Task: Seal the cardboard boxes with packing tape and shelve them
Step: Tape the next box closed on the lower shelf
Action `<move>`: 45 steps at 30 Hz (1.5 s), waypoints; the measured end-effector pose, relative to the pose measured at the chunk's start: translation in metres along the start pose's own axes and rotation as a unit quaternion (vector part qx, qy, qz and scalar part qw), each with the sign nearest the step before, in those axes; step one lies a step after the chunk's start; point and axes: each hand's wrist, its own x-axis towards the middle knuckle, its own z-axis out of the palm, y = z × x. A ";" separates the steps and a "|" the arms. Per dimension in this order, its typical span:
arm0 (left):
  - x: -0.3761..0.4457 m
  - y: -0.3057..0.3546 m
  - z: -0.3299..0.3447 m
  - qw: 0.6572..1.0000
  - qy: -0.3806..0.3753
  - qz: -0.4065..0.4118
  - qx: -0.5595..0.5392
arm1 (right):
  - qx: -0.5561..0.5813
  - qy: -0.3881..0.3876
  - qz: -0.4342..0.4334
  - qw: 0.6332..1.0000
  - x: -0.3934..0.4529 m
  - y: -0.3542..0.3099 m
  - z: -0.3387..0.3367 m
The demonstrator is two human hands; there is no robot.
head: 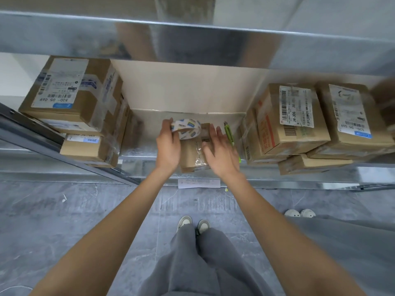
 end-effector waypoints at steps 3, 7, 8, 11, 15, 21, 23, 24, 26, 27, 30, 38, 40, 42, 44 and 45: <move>0.002 -0.008 -0.016 0.998 0.004 0.049 0.038 | -0.018 0.001 0.004 1.000 0.000 -0.001 -0.001; 0.006 -0.017 -0.035 0.989 0.017 0.075 0.127 | -0.031 0.007 0.006 0.999 0.000 -0.003 -0.001; 0.006 -0.018 -0.038 0.986 0.018 0.075 0.147 | -0.034 0.006 0.007 0.999 0.000 -0.003 0.000; 0.002 -0.014 -0.040 0.977 0.024 0.078 0.196 | -0.038 0.005 0.009 0.999 0.000 -0.003 0.000; -0.002 -0.015 -0.039 0.958 0.032 0.102 0.266 | -0.048 0.008 0.008 0.999 -0.001 -0.004 -0.001; -0.003 -0.035 -0.043 0.955 0.012 0.052 0.293 | -0.050 0.009 0.011 0.999 -0.002 -0.006 -0.003; -0.005 -0.041 -0.039 0.966 -0.006 0.012 0.257 | -0.056 0.008 0.007 0.998 -0.002 -0.007 -0.004; -0.005 -0.043 -0.037 0.972 -0.015 -0.009 0.233 | -0.062 0.008 0.003 0.998 -0.002 -0.008 -0.004; -0.004 -0.046 -0.035 0.979 -0.025 -0.041 0.198 | -0.080 0.017 -0.005 0.997 -0.002 -0.012 -0.005; -0.003 -0.047 -0.035 0.980 -0.028 -0.048 0.190 | -0.089 0.022 -0.007 0.996 -0.002 -0.016 -0.005; -0.003 -0.045 -0.036 0.981 -0.037 -0.049 0.185 | -0.085 -0.012 -0.016 0.996 -0.003 -0.037 -0.003; -0.001 -0.050 -0.038 0.982 -0.065 -0.043 0.174 | -0.134 -0.051 -0.038 0.989 -0.008 -0.074 0.019; 0.000 -0.047 -0.039 0.985 -0.077 -0.038 0.148 | -0.118 -0.042 -0.044 0.991 -0.007 -0.070 0.012; 0.000 -0.040 -0.042 0.991 -0.067 0.009 0.113 | -0.072 -0.044 -0.043 0.996 -0.008 -0.068 0.003; 0.002 -0.027 -0.048 0.992 -0.058 0.068 0.083 | 0.008 -0.033 -0.042 0.999 -0.007 -0.066 -0.005; 0.005 -0.019 -0.052 0.992 -0.055 0.094 0.063 | 0.058 -0.024 -0.045 0.997 -0.007 -0.065 -0.008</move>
